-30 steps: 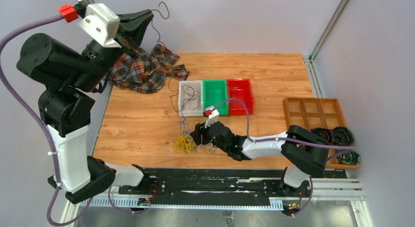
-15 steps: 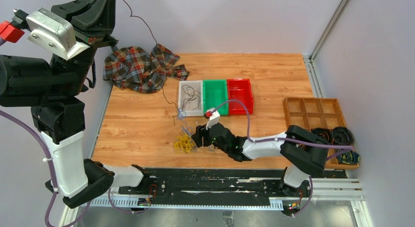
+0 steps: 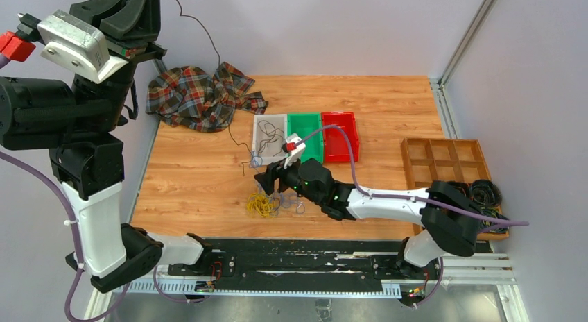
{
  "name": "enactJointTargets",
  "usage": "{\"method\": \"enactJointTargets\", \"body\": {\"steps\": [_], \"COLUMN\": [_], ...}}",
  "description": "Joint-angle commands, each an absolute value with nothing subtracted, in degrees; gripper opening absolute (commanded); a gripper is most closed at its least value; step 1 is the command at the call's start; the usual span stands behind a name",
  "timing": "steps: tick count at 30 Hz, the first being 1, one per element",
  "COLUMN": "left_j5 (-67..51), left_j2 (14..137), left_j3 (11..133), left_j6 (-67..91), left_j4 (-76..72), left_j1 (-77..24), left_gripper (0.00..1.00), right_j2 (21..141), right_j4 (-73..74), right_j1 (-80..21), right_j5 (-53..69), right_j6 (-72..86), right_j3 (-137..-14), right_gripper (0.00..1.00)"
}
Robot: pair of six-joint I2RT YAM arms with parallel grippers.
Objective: Untangle the cables
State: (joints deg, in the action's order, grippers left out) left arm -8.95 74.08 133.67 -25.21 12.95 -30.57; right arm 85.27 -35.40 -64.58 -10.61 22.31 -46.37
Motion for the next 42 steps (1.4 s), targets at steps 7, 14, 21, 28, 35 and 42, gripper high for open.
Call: {"method": "enactJointTargets", "body": {"steps": [7, 14, 21, 28, 35, 42], "left_j5": [-9.51, -7.59, -5.43, -3.39, -2.84, -4.90], "left_j2": [74.18, 74.18, 76.73, 79.77, 79.44, 73.44], "left_j3": [135.62, 134.79, 136.06, 137.58, 132.99, 116.01], "left_j6": [-28.09, -34.04, -45.38, -49.30, -50.55, -49.58], "left_j4": [10.09, 3.72, -4.29, -13.03, -15.25, -15.09], "left_j1": [-30.85, -30.85, -30.85, -30.85, -30.87, -30.85], "left_gripper": [0.00, 0.00, 0.00, 0.00, 0.00, 0.00], "right_j2": [94.89, 95.30, 91.60, 88.08, 86.13, 80.11], "right_j4": [-35.18, -33.83, -32.04, -26.67, -26.25, -26.26], "right_j1": [-65.13, -65.08, -65.13, -65.21, -65.35, -65.38], "right_j5": [-7.78, -10.92, -15.16, -17.81, -17.52, -18.13], "right_j6": [20.32, 24.01, 29.85, 35.79, 36.86, 34.84], "right_j3": [-53.57, -48.89, -38.94, -34.41, -32.69, -32.33], "right_gripper": [0.38, 0.01, 0.00, 0.01, 0.01, 0.30]}}
